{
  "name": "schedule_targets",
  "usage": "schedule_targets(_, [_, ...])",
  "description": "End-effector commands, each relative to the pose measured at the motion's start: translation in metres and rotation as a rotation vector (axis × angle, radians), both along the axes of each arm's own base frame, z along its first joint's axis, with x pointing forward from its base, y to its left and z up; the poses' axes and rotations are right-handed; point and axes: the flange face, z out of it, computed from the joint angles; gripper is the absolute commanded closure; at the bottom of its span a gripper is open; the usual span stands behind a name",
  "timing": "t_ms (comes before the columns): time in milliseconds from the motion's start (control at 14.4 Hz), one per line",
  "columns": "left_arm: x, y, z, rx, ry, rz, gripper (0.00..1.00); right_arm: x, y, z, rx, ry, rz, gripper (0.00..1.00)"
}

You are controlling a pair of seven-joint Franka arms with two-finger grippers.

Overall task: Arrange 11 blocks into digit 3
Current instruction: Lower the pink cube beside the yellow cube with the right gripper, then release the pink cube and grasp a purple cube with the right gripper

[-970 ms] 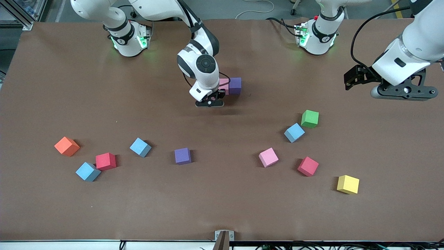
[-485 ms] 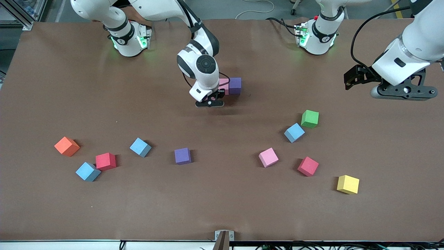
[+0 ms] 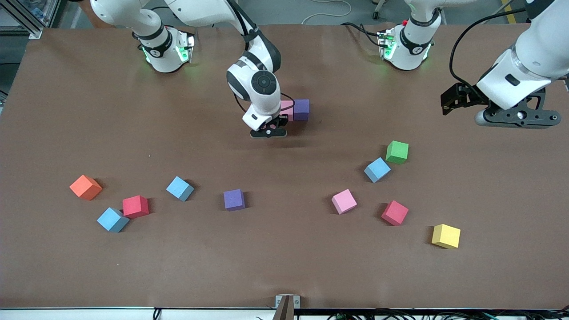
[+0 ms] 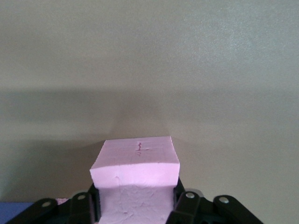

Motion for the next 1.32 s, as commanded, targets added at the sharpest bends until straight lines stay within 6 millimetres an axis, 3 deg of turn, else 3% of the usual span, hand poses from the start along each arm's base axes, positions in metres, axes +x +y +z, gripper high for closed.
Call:
schedule_targets(0, [-0.003,0.000,0.006,0.022,-0.004,-0.005,0.00,0.008,0.000,-0.005,-0.001,0.004,0.003,0.00])
schedule_targets(485, [-0.003,0.000,0.006,0.022,-0.004,-0.004,0.00,0.010,0.000,-0.001,0.001,0.001,0.007,0.00])
schedule_targets(624, [-0.003,0.000,0.006,0.022,-0.004,-0.006,0.00,0.011,0.002,0.009,0.004,0.003,0.005,0.00])
schedule_targets(831, [-0.003,0.002,0.005,0.024,0.002,-0.002,0.00,0.017,0.006,0.047,0.013,0.010,0.000,0.00])
schedule_targets(1039, [-0.003,0.003,0.005,0.023,0.002,-0.004,0.00,0.038,-0.011,0.091,0.037,-0.013,-0.052,0.00])
schedule_targets(1247, [-0.003,0.004,0.005,0.023,0.002,-0.002,0.00,0.082,-0.058,0.109,0.027,-0.037,-0.149,0.00])
